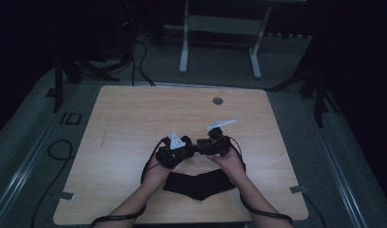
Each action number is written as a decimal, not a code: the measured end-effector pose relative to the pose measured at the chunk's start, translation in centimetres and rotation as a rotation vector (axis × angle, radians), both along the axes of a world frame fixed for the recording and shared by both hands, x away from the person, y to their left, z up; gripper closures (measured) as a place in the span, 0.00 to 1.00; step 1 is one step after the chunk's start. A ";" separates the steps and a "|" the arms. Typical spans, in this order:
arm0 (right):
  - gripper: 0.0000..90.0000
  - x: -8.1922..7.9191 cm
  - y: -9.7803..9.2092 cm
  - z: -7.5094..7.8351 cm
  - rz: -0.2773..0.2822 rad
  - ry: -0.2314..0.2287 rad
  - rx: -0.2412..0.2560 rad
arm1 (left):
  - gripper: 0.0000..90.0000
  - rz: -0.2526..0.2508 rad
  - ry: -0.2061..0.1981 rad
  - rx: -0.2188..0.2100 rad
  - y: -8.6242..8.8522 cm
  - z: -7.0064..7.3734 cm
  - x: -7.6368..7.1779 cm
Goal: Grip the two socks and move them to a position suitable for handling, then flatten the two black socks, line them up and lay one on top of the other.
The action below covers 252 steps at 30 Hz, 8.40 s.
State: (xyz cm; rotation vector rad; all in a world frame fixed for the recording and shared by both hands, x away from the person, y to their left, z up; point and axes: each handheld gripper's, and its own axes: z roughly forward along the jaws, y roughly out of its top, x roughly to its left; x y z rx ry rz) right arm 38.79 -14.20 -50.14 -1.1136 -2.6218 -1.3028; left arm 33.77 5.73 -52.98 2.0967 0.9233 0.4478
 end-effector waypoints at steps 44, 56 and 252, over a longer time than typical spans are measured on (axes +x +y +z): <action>0.97 -0.7 2.1 -4.8 0.111 -0.012 -0.264 | 0.97 0.094 0.003 -0.174 4.6 4.2 0.4; 0.97 0.1 -1.4 -4.2 0.121 0.014 -0.321 | 0.97 0.145 -0.002 -0.188 6.8 4.6 0.3; 0.91 -8.7 -10.6 -1.7 0.005 -0.118 -0.247 | 0.89 -0.088 0.143 -0.093 4.0 -0.5 -7.2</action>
